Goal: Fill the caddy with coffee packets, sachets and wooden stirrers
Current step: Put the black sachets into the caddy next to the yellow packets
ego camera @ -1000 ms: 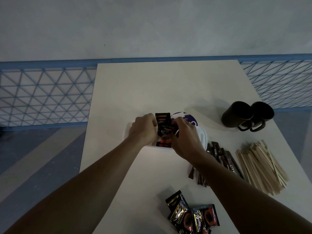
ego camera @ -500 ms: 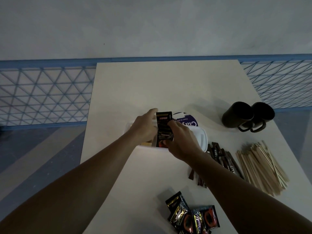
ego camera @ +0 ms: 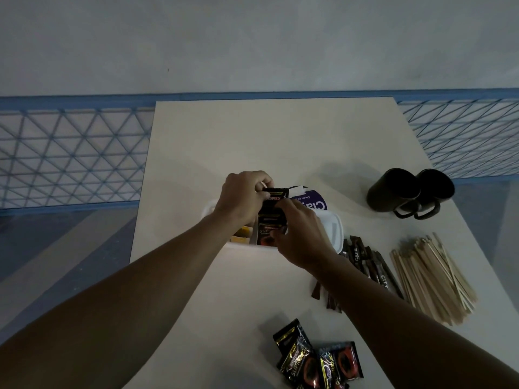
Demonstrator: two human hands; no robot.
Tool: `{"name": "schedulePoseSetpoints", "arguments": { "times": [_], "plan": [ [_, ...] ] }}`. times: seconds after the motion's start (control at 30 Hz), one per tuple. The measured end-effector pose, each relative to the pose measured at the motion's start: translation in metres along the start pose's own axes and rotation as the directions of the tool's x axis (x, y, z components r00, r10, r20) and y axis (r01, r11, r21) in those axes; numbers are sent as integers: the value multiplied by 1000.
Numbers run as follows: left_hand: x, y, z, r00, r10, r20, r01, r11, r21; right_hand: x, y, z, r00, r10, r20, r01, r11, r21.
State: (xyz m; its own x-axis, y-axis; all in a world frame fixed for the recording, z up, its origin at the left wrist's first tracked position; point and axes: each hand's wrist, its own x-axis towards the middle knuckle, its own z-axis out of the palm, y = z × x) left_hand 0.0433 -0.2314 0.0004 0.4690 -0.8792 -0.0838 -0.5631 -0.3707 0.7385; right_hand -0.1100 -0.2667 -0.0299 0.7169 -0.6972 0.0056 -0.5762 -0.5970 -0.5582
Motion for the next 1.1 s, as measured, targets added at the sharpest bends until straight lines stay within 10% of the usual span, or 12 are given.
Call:
{"name": "schedulePoseSetpoints", "arguments": {
  "times": [1.1],
  "plan": [
    [-1,-13,1,986,-128,104,125,992,37,1,5,9,999,-3,-38,2,1000,-17]
  ]
}}
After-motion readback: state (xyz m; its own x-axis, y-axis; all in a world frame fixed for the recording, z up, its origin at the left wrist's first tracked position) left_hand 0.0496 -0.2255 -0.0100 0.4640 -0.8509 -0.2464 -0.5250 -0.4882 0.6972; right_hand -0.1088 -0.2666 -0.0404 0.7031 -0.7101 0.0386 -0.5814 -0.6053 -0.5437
